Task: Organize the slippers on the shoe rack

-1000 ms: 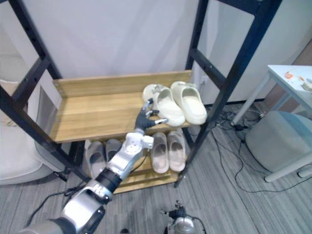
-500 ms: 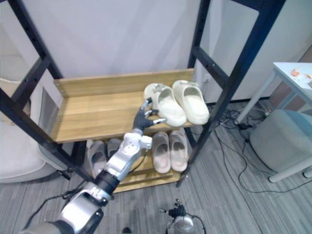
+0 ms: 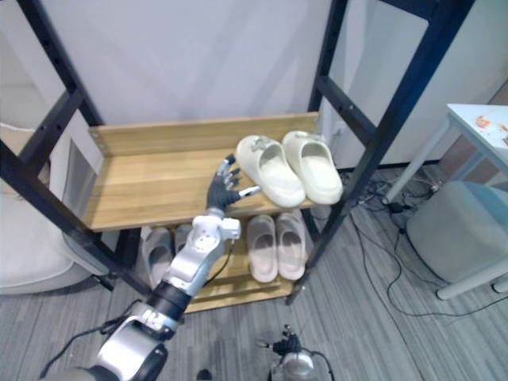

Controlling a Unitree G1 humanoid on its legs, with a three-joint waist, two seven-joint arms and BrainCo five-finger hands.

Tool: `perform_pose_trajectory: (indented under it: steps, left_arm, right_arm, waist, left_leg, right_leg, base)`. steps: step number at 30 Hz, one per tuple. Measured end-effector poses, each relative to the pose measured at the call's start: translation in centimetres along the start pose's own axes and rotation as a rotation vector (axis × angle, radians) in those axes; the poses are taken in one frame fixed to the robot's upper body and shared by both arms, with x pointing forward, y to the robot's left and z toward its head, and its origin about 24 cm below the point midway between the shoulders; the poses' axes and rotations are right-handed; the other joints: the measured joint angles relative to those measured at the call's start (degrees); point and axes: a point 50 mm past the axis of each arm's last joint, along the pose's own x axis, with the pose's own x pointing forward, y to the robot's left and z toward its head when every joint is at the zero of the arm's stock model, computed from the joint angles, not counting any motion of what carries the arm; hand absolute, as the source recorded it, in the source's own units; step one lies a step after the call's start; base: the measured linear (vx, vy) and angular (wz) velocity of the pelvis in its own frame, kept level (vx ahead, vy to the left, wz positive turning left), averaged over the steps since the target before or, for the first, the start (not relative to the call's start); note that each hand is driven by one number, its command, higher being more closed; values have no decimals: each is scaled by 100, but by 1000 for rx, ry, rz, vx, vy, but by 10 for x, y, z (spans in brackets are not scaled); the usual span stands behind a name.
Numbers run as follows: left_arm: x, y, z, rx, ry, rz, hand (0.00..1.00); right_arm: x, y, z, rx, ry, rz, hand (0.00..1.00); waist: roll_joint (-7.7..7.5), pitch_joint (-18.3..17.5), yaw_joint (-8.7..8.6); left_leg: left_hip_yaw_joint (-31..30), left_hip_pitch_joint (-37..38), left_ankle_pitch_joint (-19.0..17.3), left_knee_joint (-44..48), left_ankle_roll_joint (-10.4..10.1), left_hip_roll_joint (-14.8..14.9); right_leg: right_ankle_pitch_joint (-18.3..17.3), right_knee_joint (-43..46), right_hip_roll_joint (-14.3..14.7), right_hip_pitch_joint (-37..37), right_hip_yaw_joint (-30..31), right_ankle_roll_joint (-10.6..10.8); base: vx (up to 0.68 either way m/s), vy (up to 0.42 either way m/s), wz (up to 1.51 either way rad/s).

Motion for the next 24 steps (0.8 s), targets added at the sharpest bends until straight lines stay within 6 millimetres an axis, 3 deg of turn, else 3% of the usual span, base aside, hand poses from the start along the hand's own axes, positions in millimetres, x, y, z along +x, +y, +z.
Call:
perform_pose_trajectory:
  steps: [8,24]
  left_arm:
    - [0,0,-2,25,15,0,0]
    - [20,4,4,82,18,20,0]
  right_arm:
    - [0,1,0,2,0,4,0]
    - [1,-8,0,27,6,-25,0]
  waist:
    - [-2,1,-3]
    - [-17,10,-21]
  left_leg:
    - [23,7,-12,0,-18,28]
    - [202,-7,-37,1,-53,60]
  right_leg:
    - [-7,0,24,-5,21,-11]
    - [9,-2,71,-121,202,-27]
  base:
    - [0,0,0]
    - [1,-2,-6]
